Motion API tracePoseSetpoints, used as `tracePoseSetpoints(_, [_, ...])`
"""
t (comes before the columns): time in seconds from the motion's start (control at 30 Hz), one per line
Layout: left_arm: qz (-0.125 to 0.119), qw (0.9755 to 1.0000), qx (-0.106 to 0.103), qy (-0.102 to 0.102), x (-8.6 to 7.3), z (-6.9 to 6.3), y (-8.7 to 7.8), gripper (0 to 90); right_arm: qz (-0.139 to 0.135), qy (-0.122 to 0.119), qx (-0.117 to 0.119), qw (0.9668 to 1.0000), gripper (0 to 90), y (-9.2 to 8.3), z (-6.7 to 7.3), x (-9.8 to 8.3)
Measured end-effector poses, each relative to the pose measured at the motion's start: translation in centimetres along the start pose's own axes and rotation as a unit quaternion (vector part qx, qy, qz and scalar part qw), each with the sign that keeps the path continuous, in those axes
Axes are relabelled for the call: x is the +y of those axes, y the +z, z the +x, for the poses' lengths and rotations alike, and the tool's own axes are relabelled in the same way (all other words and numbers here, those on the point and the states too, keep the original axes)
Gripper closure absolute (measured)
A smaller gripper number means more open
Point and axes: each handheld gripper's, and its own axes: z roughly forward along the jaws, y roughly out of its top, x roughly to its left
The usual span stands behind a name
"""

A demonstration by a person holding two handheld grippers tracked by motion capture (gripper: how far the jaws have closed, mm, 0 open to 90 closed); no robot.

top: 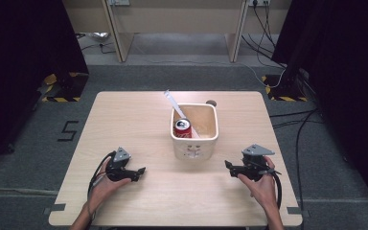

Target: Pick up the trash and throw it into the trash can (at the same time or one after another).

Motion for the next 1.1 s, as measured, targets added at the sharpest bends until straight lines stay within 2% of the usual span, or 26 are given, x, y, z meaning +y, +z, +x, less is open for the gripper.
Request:
tracePoseSetpoints(0.8, [0.000,1.0000,0.000,0.000,0.0,0.0,0.0,14.0,0.020,0.008,-0.010,0.9997,17.4,-0.4,-0.3,-2.6])
tracePoseSetpoints(1.1, [0.000,1.0000,0.000,0.000,0.0,0.0,0.0,14.0,0.024,0.011,-0.007,0.9996,17.3,-0.4,-0.1,-3.3])
